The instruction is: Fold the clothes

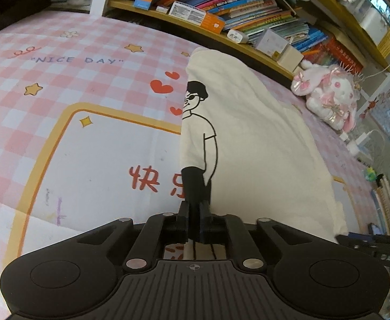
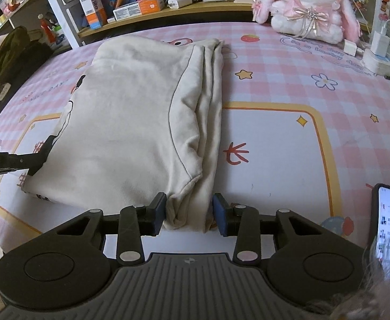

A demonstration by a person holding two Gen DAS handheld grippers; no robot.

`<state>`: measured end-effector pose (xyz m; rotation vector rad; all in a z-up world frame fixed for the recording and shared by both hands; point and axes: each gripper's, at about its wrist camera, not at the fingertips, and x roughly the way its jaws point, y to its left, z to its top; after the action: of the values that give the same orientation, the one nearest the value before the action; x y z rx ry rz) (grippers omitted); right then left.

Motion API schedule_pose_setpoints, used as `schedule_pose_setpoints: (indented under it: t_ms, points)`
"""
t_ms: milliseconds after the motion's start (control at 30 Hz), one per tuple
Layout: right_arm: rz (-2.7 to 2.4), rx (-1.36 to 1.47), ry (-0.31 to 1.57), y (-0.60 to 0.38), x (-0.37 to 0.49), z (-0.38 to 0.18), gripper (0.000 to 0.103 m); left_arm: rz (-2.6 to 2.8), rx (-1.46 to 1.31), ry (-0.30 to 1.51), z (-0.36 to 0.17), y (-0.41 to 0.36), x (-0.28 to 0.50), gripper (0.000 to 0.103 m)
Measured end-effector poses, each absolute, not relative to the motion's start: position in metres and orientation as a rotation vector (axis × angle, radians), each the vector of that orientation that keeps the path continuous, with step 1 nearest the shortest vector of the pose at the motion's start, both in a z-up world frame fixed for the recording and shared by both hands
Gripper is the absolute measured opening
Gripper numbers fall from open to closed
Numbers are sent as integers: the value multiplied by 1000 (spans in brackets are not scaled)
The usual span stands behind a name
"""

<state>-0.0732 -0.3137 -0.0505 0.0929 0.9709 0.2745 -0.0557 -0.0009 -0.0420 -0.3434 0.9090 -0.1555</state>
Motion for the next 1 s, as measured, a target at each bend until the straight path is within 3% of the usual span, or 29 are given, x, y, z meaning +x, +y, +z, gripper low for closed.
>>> schedule_pose_setpoints:
  t_ms: [100,167,233,333,767,1000]
  points:
    - [271,97,963,-315,-78,-48,37,-127,-296,897,-36,-5,-61,19]
    - [271,90,953,-314,-83,-46,38,-103,-249,870,-29,-8,-69,29]
    - [270,79,947,-314,-87,-44,42,-82,-211,843,-23,-10,-78,49]
    - [268,61,943,-313,-92,-42,45,-60,-185,809,-18,-9,-92,66]
    - [294,42,954,-310,-109,-41,48,-72,-22,793,-18,-36,-126,80]
    - [297,63,965,-311,-112,-43,49,-63,97,757,-18,-50,-134,92]
